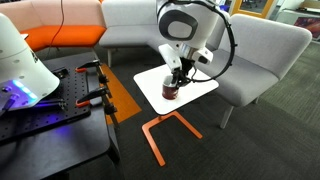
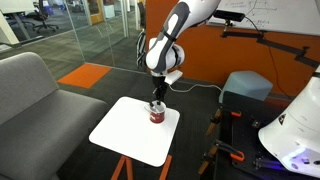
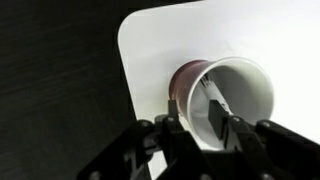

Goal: Move the cup to the right on the table

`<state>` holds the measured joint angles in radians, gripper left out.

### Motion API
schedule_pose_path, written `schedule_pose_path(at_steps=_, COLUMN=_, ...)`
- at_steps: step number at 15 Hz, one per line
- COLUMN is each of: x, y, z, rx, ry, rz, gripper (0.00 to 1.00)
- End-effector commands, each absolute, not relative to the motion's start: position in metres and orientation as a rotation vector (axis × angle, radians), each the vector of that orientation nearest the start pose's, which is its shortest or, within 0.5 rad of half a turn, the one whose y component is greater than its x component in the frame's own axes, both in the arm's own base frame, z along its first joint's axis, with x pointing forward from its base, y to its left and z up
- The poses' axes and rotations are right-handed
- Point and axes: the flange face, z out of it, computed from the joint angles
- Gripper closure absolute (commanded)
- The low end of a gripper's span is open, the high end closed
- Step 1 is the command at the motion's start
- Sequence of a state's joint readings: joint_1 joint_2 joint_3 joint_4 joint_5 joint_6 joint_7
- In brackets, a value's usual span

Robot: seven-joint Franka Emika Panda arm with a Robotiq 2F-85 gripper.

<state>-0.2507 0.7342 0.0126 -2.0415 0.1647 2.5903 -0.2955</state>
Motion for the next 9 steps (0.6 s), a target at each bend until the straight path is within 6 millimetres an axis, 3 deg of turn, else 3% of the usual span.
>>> schedule_pose_path(at_steps=1, x=0.529, y=-0.115, z=0.093, rx=-3.042, ry=0.18, rz=0.254, gripper=0.27)
schedule_pose_path(at_steps=5, x=0.513, y=-0.083, z=0.154, rx=-3.013, ry=0.139, rz=0.27, gripper=0.0)
schedule_pose_path(at_steps=9, x=0.494, y=-0.056, z=0.217, rx=-3.056, ry=0.105, rz=0.254, gripper=0.0)
